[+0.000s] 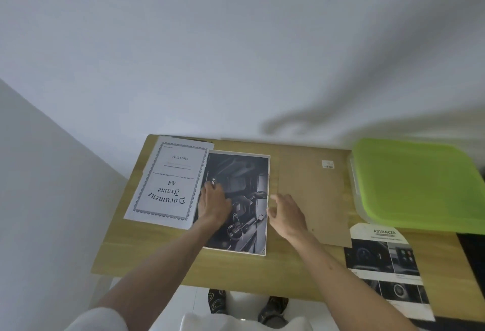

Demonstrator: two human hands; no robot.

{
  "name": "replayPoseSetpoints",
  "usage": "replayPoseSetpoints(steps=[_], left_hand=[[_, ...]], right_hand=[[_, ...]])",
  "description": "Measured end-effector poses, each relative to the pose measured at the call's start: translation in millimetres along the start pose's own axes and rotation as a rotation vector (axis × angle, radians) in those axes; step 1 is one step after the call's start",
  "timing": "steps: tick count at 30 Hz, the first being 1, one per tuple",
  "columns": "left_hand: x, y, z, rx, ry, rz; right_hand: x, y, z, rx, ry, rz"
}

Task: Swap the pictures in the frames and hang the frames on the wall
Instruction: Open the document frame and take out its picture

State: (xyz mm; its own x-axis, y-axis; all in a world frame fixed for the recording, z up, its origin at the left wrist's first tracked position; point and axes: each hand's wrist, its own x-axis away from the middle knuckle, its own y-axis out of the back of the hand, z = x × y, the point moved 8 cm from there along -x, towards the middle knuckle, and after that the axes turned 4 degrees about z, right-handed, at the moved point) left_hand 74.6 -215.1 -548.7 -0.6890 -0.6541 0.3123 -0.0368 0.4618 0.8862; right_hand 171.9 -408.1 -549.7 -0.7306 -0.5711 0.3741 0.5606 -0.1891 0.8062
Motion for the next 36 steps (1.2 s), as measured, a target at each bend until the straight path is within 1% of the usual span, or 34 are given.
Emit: replayPoseSetpoints(steps=[2,4,8,13,16,21,25,27,30,32,36], left_hand=[[-0.5,4.4,24.5,-0.035,0.028,0.003],[0.5,5.7,41.6,-0.046,0.033,0.035],[3.4,0.6,55.4,-0.039,-0.028,0.079],[3.7,-4.2,60.4,0.045,-0.063,0.081],[2.0,-4.9,66.6,0.114,-0.049,0.088],[-4.0,-6.6,76.2,0.217,-0.050,0.104],[-4.6,-7.6,80.8,0.221,-0.045,0.099],[-3.3,-7.9,81.3,0.208,-0.026,0.098],[-2.6,-6.9,81.2,0.213,-0.015,0.092],[-2.7,-6.4,81.1,0.224,-0.009,0.098],[-1.0,-2.0,82.7,0.273,0.003,0.105]], right_hand=[[3.0,-14.3,12.4,0.065,-0.024,0.036],[6.5,-26.4,18.4,0.122,-0.100,0.057],[11.5,-47.9,31.9,0.130,-0.206,0.030],[12.2,-63.8,37.6,-0.098,-0.398,-0.035],[12.1,-65.7,37.8,-0.183,-0.463,-0.071],[15.8,-63.1,35.6,-0.327,-0.472,-0.171],[23.3,-50.6,47.2,-0.383,-0.449,-0.310],[26.5,-44.4,49.1,-0.491,-0.463,-0.355],[25.0,-35.1,48.1,-0.617,-0.469,-0.358],[20.2,-30.7,44.8,-0.684,-0.454,-0.324],[13.8,-24.1,37.5,-0.739,-0.417,-0.260]])
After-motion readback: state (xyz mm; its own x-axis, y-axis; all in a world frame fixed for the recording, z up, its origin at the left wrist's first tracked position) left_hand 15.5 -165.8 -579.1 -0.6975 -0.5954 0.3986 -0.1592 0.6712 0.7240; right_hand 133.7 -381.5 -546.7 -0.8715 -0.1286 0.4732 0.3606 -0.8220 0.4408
